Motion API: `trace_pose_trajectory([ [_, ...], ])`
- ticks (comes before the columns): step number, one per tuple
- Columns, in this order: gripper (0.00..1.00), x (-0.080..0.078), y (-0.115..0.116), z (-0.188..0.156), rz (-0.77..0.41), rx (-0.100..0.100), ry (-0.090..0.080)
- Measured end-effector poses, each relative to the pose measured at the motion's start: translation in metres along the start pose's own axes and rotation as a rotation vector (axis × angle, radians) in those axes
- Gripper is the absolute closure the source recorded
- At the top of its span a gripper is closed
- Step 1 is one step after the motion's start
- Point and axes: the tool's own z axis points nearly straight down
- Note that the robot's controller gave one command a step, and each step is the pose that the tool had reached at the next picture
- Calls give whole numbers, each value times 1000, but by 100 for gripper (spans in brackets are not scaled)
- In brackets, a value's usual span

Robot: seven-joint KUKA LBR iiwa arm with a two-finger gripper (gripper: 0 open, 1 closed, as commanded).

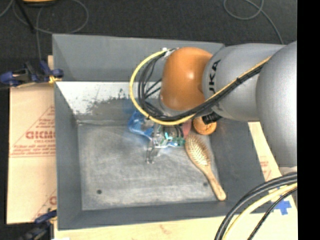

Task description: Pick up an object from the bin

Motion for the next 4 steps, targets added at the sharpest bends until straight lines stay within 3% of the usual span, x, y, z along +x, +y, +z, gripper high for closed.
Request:
trace_pose_trajectory([
  [2, 0, -5, -3, 0, 10, -2, -11],
  [3, 100, -5, -15, 22, 27, 0, -8],
  [4, 100, -5, -15, 22, 28, -1, -8],
])
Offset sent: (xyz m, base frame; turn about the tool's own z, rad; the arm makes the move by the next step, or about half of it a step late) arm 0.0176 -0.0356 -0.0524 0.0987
